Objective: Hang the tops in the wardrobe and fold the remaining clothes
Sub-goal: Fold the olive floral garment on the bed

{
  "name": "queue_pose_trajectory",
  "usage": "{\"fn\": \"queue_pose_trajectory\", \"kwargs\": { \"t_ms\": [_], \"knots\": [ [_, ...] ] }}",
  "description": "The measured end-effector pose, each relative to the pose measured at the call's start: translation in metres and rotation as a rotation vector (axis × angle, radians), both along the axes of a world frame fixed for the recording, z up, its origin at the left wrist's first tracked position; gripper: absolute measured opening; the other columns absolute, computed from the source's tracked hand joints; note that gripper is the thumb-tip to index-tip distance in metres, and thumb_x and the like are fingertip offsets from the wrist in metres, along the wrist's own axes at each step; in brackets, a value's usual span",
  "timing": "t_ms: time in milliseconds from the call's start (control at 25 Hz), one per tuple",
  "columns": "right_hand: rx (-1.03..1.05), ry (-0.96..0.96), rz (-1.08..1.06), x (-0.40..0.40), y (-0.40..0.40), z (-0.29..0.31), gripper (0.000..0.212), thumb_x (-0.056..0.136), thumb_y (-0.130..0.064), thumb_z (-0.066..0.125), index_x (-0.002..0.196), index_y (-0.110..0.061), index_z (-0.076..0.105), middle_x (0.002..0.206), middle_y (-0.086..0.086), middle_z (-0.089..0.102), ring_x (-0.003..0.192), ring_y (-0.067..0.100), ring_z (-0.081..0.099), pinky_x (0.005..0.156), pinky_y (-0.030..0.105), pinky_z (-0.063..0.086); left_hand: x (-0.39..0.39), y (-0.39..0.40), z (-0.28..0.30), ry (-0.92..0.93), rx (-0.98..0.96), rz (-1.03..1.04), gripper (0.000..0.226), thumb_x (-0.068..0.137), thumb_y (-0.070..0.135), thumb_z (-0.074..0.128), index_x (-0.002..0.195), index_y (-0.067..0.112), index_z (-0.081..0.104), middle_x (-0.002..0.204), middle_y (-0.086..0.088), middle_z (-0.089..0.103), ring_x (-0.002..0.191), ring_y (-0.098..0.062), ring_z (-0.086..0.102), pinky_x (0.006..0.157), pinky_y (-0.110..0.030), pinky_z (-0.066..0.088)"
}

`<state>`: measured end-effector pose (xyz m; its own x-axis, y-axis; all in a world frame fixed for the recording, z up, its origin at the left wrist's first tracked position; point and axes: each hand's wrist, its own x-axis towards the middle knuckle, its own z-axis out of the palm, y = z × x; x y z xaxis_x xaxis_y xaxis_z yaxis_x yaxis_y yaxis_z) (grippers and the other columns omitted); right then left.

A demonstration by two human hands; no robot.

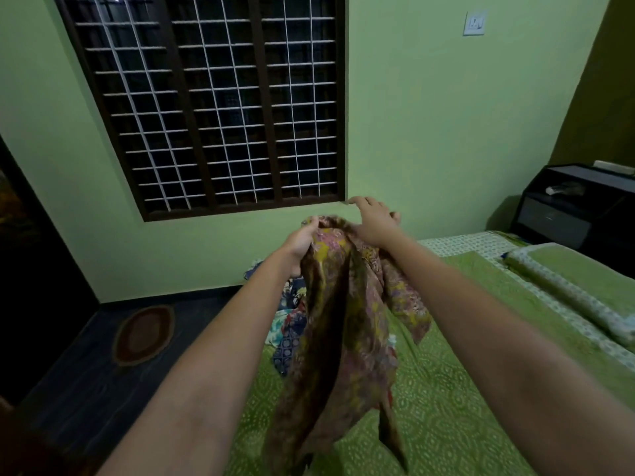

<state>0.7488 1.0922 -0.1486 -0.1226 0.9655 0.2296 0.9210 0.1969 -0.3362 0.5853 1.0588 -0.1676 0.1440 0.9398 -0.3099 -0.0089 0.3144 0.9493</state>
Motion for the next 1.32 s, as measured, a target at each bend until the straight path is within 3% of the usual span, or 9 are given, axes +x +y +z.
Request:
{"fn": "queue_pose_trajectory", "kwargs": {
  "t_ms": [120,240,360,480,600,800,1040,1200,1320],
  "knots": [
    [-0.259,0.389,-0.212,0.029,0.006,-0.085,0.035,0.095,-0.016,0.045,0.127,-0.003,0.051,0.132,0.019,0.052,0.119,0.033,0.052,0.098,0.039,0.044,0.005,0.000,0.009,-0.182,0.035,0.145,0.071,0.097,0.060,0.027,0.115,-0.001,0.058,0.109,-0.015,0.066,0.106,-0.029,0.061,0.085,-0.040,0.048],
    [-0.887,0.834,-0.223,0.033,-0.001,-0.157,0.064,0.092,-0.057,0.044,0.115,-0.001,0.064,0.121,0.022,0.062,0.107,0.036,0.062,0.094,0.050,0.049,0.011,-0.004,0.019,-0.262,0.052,0.168,0.070,0.097,0.059,0.025,0.109,0.000,0.060,0.097,-0.015,0.069,0.097,-0.025,0.063,0.078,-0.042,0.052],
    [-1.136,1.028,-0.101,0.014,-0.015,-0.162,0.062,0.093,-0.058,0.040,0.096,-0.002,0.069,0.087,0.014,0.074,0.085,0.029,0.066,0.080,0.040,0.052,0.003,-0.012,0.027,-0.319,0.055,0.195,0.069,0.097,0.060,0.025,0.098,0.003,0.064,0.097,-0.014,0.070,0.097,-0.026,0.063,0.076,-0.040,0.052],
    [-1.275,0.969,0.086,-0.002,-0.031,-0.156,0.079,0.082,-0.073,0.045,0.122,-0.008,0.064,0.123,0.013,0.064,0.117,0.032,0.057,0.105,0.047,0.041,-0.020,-0.007,0.025,-0.362,0.077,0.263,0.070,0.097,0.060,0.023,0.093,0.005,0.065,0.101,-0.011,0.069,0.101,-0.025,0.061,0.079,-0.039,0.049],
    [-1.238,1.375,0.169,-0.012,-0.027,-0.157,0.081,0.085,-0.075,0.036,0.127,-0.011,0.061,0.134,0.016,0.056,0.123,0.037,0.053,0.105,0.052,0.037,-0.044,-0.002,0.018,-0.411,0.111,0.301,0.072,0.095,0.063,0.023,0.099,0.004,0.064,0.101,-0.015,0.069,0.107,-0.031,0.060,0.078,-0.041,0.050],
    [-0.950,1.713,0.163,-0.012,-0.006,-0.137,0.043,0.090,-0.042,0.055,0.100,-0.003,0.072,0.099,0.019,0.071,0.087,0.029,0.071,0.074,0.036,0.056,-0.087,-0.006,-0.004,-0.373,0.135,0.358,0.078,0.088,0.071,0.030,0.113,0.006,0.064,0.112,-0.017,0.068,0.104,-0.033,0.062,0.084,-0.042,0.051],
    [-0.797,1.418,0.033,0.022,0.040,-0.103,0.032,0.090,-0.034,0.061,0.095,-0.003,0.068,0.094,0.017,0.073,0.082,0.027,0.071,0.088,0.044,0.052,-0.177,-0.023,-0.082,-0.124,-0.194,0.633,0.033,0.098,0.026,0.049,0.079,0.002,0.060,0.066,-0.014,0.070,0.050,-0.026,0.065,0.070,-0.036,0.047],
    [-0.796,1.194,-0.094,0.032,0.052,-0.091,0.030,0.087,-0.024,0.067,0.103,0.001,0.064,0.079,0.011,0.074,0.076,0.025,0.071,0.084,0.040,0.055,-0.197,-0.028,-0.105,-0.088,-0.296,0.771,0.031,0.097,0.029,0.052,0.093,-0.001,0.060,0.071,-0.015,0.067,0.063,-0.030,0.063,0.055,-0.037,0.051],
    [-0.634,1.308,0.014,0.049,0.063,-0.032,0.013,0.089,-0.019,0.062,0.087,-0.006,0.065,0.069,0.004,0.073,0.060,0.015,0.070,0.057,0.027,0.058,-0.208,-0.014,-0.062,-0.160,-0.003,0.792,0.037,0.093,0.040,0.057,0.112,0.008,0.061,0.103,-0.009,0.064,0.095,-0.021,0.061,0.083,-0.036,0.052]
  ]
}}
